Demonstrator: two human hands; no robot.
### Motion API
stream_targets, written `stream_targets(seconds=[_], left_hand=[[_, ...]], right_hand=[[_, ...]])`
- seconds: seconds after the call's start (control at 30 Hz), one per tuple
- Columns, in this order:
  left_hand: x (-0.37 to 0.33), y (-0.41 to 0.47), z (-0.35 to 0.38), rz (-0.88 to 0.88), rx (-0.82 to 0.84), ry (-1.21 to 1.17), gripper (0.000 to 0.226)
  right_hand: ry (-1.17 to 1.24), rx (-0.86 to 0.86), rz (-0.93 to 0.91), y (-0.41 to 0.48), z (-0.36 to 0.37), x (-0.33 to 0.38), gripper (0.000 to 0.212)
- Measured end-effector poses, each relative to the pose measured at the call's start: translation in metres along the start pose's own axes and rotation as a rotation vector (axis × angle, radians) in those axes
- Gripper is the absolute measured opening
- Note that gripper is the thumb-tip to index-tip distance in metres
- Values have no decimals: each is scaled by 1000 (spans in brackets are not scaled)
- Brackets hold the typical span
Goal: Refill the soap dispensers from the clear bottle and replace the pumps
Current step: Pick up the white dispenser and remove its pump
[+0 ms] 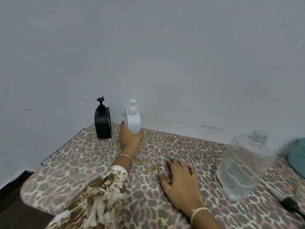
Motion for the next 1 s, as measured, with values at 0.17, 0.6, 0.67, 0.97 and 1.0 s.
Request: stream_targets(seconds=[0.17,0.6,0.67,0.97,1.0], left_hand=[[2,-3,-3,42,31,18,66],[-10,-84,-11,28,210,-148,55],[-10,-101,-9,34,261,-171,53],[-14,-159,7,157,440,-92,49],[-14,-162,9,162,455,-90,50]], right_hand=[[0,-17,-2,1,0,1,64],[195,-167,-20,-6,-5,-3,52],[357,-267,1,-10,-8,-7,46],[629,-379,113,-34,-22,-22,47],[637,-395,115,-36,-25,-24,47]])
Point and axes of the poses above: each hand's wrist, its own y-axis towards the middle knuckle, its own z-axis out of the palm, x = y × z, the point moved 2 cm from there along y, towards the middle knuckle, and after that the axes turned 9 degrees about x, right-handed, at the moved point
